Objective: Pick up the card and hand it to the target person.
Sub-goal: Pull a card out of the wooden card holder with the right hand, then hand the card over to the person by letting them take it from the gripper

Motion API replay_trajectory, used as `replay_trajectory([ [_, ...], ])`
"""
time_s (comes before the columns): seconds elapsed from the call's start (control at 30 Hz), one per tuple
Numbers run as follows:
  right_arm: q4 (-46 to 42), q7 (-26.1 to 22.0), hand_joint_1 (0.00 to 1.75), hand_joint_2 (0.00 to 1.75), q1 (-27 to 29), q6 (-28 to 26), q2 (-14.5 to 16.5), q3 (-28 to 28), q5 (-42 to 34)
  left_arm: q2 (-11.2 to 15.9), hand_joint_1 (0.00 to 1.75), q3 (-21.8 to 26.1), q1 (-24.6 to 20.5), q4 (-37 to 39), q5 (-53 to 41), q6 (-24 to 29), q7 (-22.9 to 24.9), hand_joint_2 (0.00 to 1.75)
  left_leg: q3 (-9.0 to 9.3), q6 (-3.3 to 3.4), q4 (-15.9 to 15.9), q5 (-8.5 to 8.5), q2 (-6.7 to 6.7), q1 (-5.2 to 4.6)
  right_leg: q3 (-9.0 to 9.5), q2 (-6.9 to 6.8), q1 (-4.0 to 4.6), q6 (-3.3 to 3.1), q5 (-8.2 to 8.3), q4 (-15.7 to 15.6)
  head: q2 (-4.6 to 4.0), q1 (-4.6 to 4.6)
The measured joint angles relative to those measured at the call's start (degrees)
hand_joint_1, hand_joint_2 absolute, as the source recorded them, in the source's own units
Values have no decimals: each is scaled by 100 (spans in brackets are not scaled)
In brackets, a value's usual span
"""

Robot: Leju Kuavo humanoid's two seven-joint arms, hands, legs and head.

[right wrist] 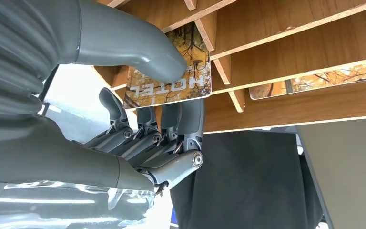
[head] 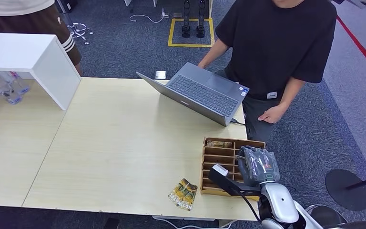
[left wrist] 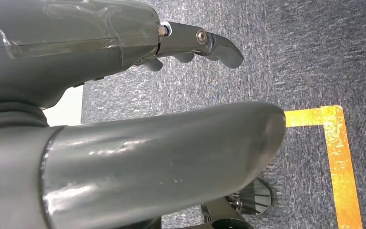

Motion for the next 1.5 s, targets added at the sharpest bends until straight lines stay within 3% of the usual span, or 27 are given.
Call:
replay_trajectory([
  [0.57, -528, 144, 143, 175, -30, 261, 3, -110, 391, 0, 0, 0, 1, 0, 18, 8, 8, 0, 0, 0, 0, 0, 0, 0, -1, 0, 0, 0, 0, 0, 0, -1],
  [1.07, -1446, 249, 137, 175, -187, 495, -299, -719, 597, 0, 0, 0, 3, 0, 18, 2, -1, 0, 6, 0, 2, 0, 0, 0, -2, 0, 0, 0, 0, -1, 0, -1],
  [1.5, -1307, -123, 138, 175, -170, -568, -386, -1591, 990, 2, 0, -44, 2, 0, -9, -113, -71, 0, 2, 0, 2, 0, 0, 0, -2, 0, 0, 0, 0, -1, 0, -1],
])
